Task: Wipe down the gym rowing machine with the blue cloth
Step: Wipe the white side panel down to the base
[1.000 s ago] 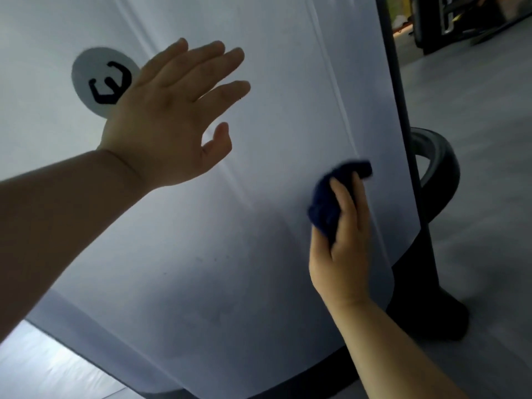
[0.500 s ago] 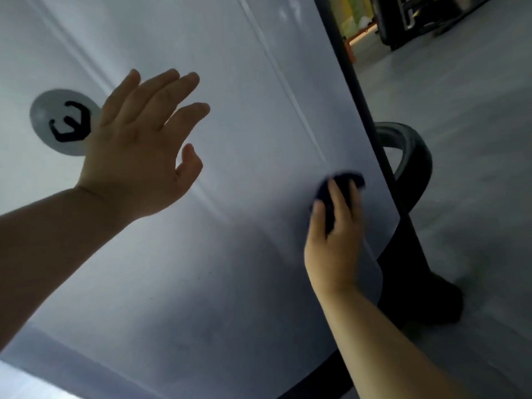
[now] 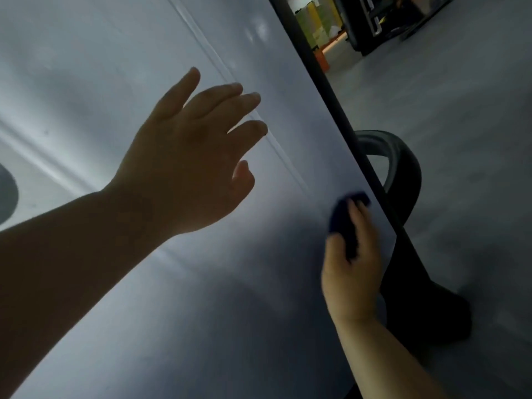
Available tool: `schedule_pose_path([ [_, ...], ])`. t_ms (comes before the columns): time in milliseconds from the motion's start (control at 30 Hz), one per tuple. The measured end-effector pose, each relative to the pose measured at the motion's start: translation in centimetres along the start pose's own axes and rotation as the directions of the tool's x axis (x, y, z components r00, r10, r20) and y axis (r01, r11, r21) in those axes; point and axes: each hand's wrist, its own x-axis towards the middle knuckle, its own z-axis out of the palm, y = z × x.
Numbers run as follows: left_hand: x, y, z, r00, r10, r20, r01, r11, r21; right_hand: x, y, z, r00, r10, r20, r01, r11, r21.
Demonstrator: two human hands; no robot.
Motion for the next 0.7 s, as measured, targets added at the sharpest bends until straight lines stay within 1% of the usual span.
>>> schedule_pose_path([
  [33, 0.5, -0.1, 0.0, 1.0, -0.009, 0.016, 0.009, 1.0, -0.003, -0.6, 1.0, -0.6, 0.989, 0.144, -0.034, -0.143, 0.989, 0.019],
  [67, 1.1, 0.0, 0.2, 0.999, -0.023, 0.037, 0.023, 1.0, -0.008, -0.9, 1.2, -0.9, 0.969, 0.243, -0.037, -0.242, 0.97, 0.024],
  [100, 1.6, 0.1, 0.3, 0.998, -0.03, 0.054, 0.031, 0.999, -0.008, -0.8, 0.9, -0.8, 0.959, 0.283, -0.028, -0.283, 0.959, 0.01],
  [133, 2.0, 0.2, 0.8, 0.997, -0.027, 0.068, 0.027, 1.0, 0.005, -0.1, 0.1, -0.4, 0.961, 0.276, -0.017, -0.276, 0.961, -0.009],
  [233, 2.7, 0.8, 1.8, 0.994, -0.05, 0.093, 0.047, 0.998, 0.034, 3.4, -3.9, 2.0, 0.99, 0.126, 0.064, -0.128, 0.992, 0.02],
  [300, 2.9, 1.1, 2.0, 0.993, -0.065, 0.1, 0.062, 0.997, 0.036, 5.7, -5.6, 2.9, 0.991, -0.016, 0.131, 0.012, 0.999, 0.031],
  [333, 3.0, 1.2, 1.9, 0.993, -0.05, 0.103, 0.044, 0.998, 0.053, 6.3, -5.5, 2.9, 0.986, -0.095, 0.138, 0.092, 0.995, 0.023],
  [367, 2.9, 1.3, 1.9, 0.994, -0.029, 0.102, 0.023, 0.998, 0.063, 6.4, -4.6, 2.7, 0.982, -0.142, 0.125, 0.14, 0.99, 0.026],
  [400, 2.9, 1.3, 1.8, 0.995, -0.014, 0.102, 0.008, 0.998, 0.067, 5.9, -3.3, 2.3, 0.987, -0.132, 0.089, 0.129, 0.991, 0.035],
  [433, 3.0, 1.4, 1.6, 0.995, -0.007, 0.099, 0.001, 0.998, 0.067, 5.1, -1.5, 1.6, 0.998, -0.055, 0.028, 0.053, 0.998, 0.045],
  [467, 3.1, 1.4, 1.8, 0.994, -0.006, 0.105, -0.001, 0.998, 0.067, 4.0, 0.0, 0.7, 0.997, 0.071, -0.038, -0.069, 0.997, 0.046],
  [500, 3.1, 1.4, 1.7, 0.994, -0.011, 0.109, 0.004, 0.998, 0.066, 2.9, 1.3, -0.2, 0.972, 0.219, -0.081, -0.215, 0.975, 0.046],
  [533, 3.2, 1.5, 1.7, 0.993, -0.018, 0.115, 0.01, 0.998, 0.061, 2.0, 2.2, -0.9, 0.934, 0.347, -0.089, -0.344, 0.938, 0.039],
  [567, 3.2, 1.6, 1.7, 0.993, -0.021, 0.112, 0.015, 0.998, 0.055, 1.6, 2.6, -1.3, 0.904, 0.418, -0.089, -0.418, 0.908, 0.014],
  [633, 3.2, 1.7, 1.8, 0.995, -0.027, 0.095, 0.022, 0.998, 0.054, 2.5, 1.9, -1.2, 0.895, 0.437, -0.085, -0.441, 0.897, -0.034],
  [667, 3.1, 1.8, 1.8, 0.996, -0.025, 0.091, 0.02, 0.998, 0.06, 3.7, 1.0, -0.6, 0.906, 0.419, -0.068, -0.422, 0.906, -0.035],
  [700, 3.0, 1.9, 1.8, 0.995, -0.024, 0.094, 0.018, 0.998, 0.064, 5.1, -0.3, 0.2, 0.923, 0.385, -0.022, -0.385, 0.923, -0.022],
])
